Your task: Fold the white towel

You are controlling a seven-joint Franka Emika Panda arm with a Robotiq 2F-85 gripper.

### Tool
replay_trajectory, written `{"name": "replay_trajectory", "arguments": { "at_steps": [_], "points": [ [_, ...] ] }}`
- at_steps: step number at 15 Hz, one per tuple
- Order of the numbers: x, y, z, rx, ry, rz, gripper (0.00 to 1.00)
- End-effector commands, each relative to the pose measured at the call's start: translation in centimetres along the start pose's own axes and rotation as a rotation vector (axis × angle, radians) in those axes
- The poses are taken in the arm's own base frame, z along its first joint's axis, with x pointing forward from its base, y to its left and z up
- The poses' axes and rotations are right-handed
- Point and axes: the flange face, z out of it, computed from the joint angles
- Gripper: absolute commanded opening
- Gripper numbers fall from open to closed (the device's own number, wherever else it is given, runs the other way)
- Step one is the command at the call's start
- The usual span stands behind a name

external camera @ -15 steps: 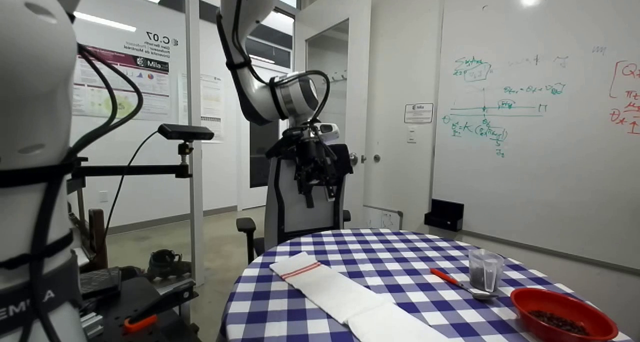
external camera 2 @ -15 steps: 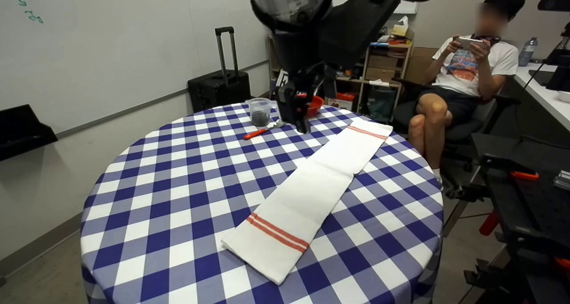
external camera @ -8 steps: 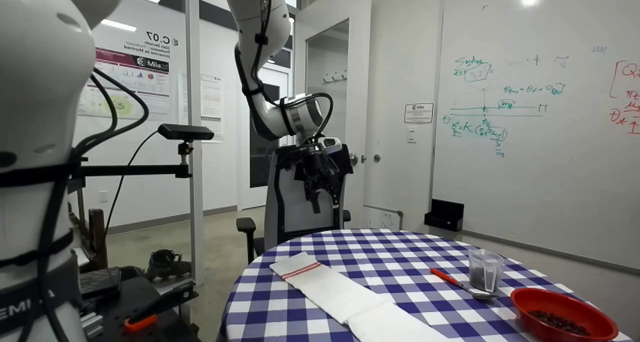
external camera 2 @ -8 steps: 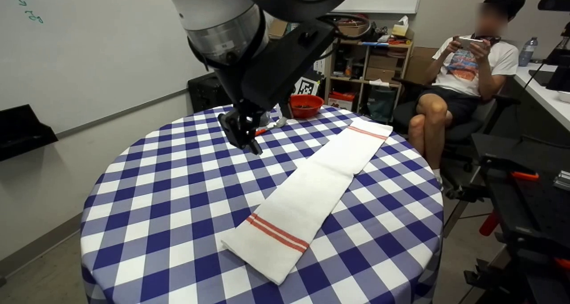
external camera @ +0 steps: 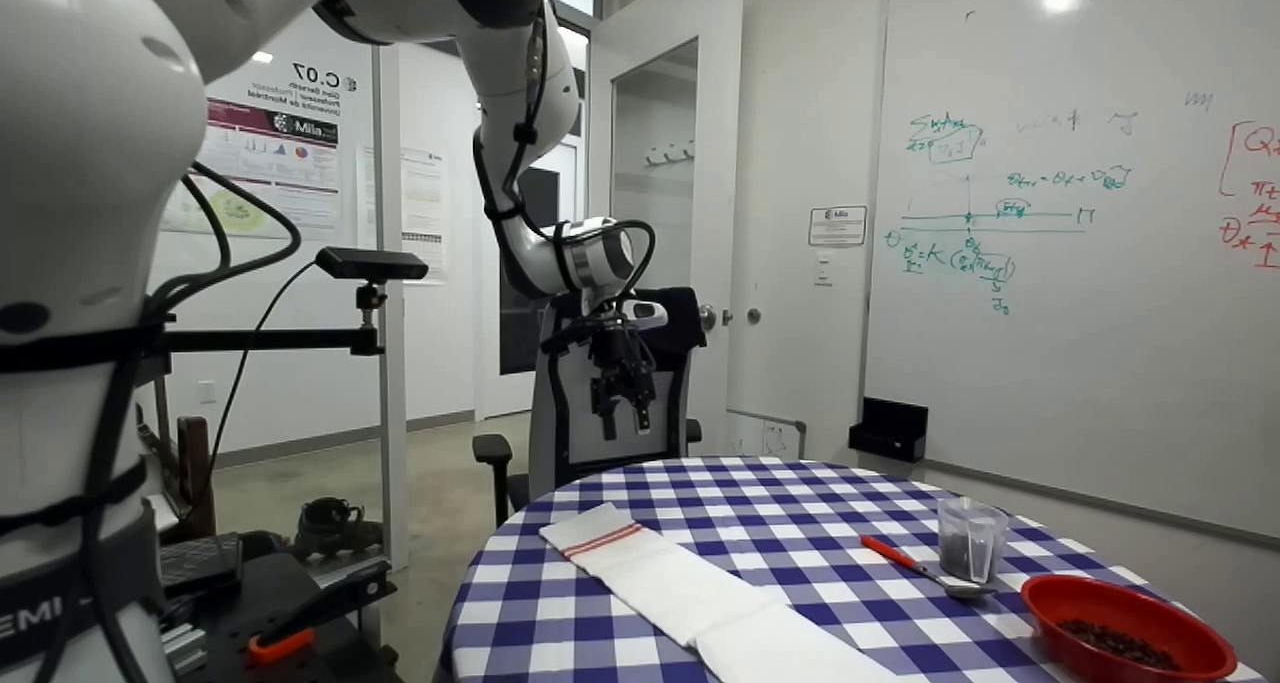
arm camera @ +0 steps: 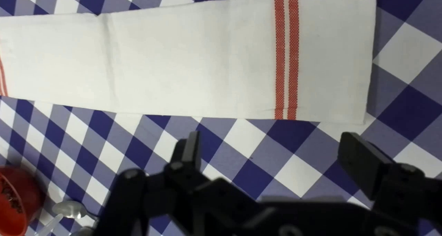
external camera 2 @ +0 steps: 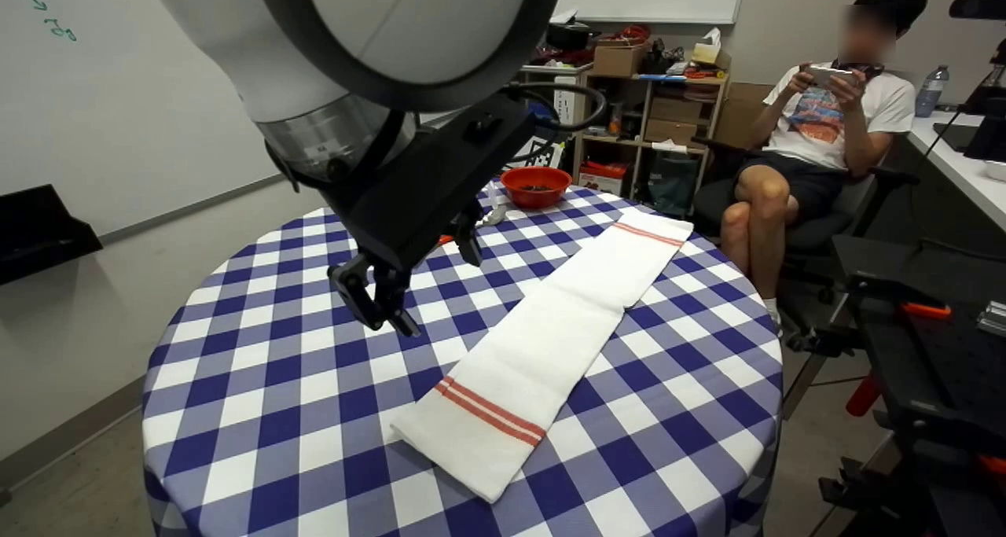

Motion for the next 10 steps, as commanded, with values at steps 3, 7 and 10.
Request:
{"name": "replay_trajectory", "arguments": {
  "at_steps": [3, 7, 10],
  "points": [
    [-0.3, -3.2, 1.8, -0.016, -0.012, -0.064, 1.00],
    [-1.1, -5.1, 4.2, -0.042, -0.023, -0.093, 1.00],
    [-1.3, -6.6, 5.5, -0.057, -0.019, -0.107, 1.00]
  ]
}}
